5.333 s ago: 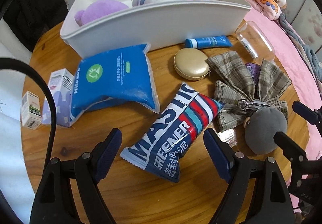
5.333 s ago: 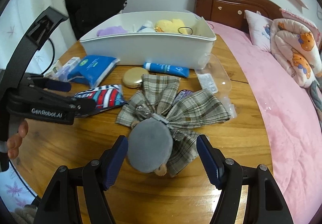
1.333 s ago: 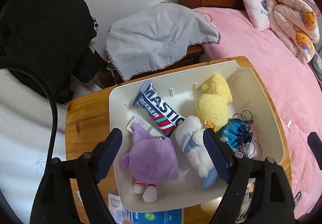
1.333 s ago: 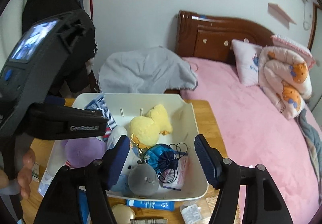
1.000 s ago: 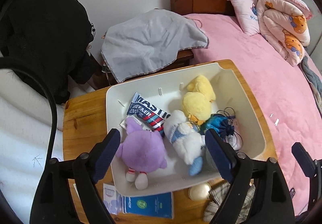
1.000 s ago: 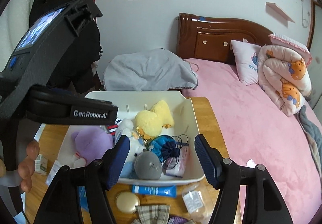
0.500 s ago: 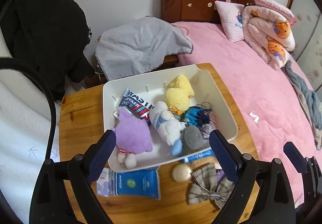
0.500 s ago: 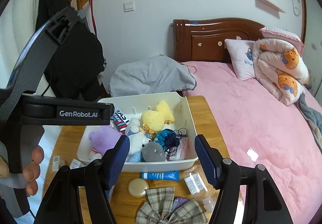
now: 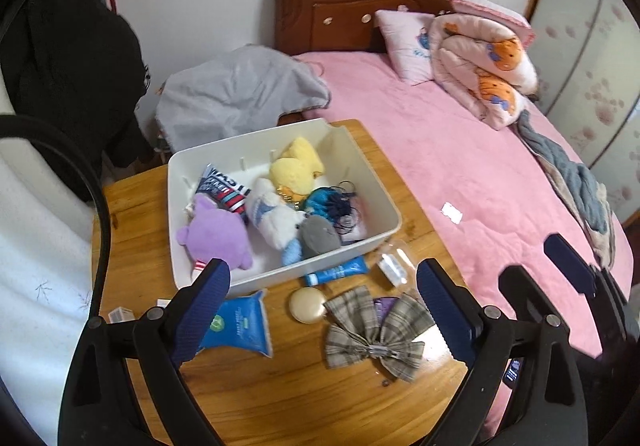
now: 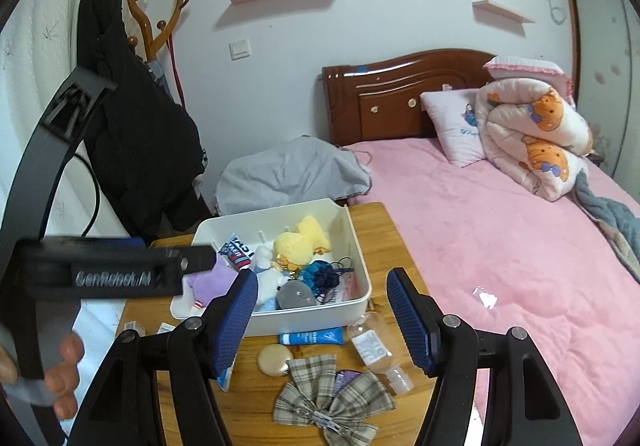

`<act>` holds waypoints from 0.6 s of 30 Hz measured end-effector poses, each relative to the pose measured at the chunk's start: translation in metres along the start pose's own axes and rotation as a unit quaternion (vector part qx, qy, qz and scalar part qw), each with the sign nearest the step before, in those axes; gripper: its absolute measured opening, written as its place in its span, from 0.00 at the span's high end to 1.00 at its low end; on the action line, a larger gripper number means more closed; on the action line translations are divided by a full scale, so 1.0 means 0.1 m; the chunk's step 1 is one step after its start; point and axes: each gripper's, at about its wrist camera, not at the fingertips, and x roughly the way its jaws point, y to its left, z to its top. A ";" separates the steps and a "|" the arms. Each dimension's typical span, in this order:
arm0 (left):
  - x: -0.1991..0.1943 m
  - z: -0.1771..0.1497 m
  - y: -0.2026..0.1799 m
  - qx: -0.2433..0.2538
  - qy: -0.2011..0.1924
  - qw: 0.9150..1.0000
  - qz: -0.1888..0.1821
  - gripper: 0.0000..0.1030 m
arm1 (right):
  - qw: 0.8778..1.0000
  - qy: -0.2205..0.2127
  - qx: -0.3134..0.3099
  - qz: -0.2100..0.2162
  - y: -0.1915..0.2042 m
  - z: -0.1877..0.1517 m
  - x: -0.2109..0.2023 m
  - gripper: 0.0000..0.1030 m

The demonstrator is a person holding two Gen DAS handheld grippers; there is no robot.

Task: Organize objects
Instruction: 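Withdraw both tools from the tray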

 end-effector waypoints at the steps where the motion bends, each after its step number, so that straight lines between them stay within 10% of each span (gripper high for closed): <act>1: -0.04 -0.02 -0.02 -0.001 -0.007 1.000 -0.001 0.07 | 1.000 -0.003 0.001 -0.003 -0.02 -0.01 -0.03 0.34; 18: -0.05 -0.56 -0.12 -0.019 -0.042 0.998 -0.042 0.07 | 0.998 -0.008 -0.028 -0.052 -0.32 -0.54 -0.31 0.25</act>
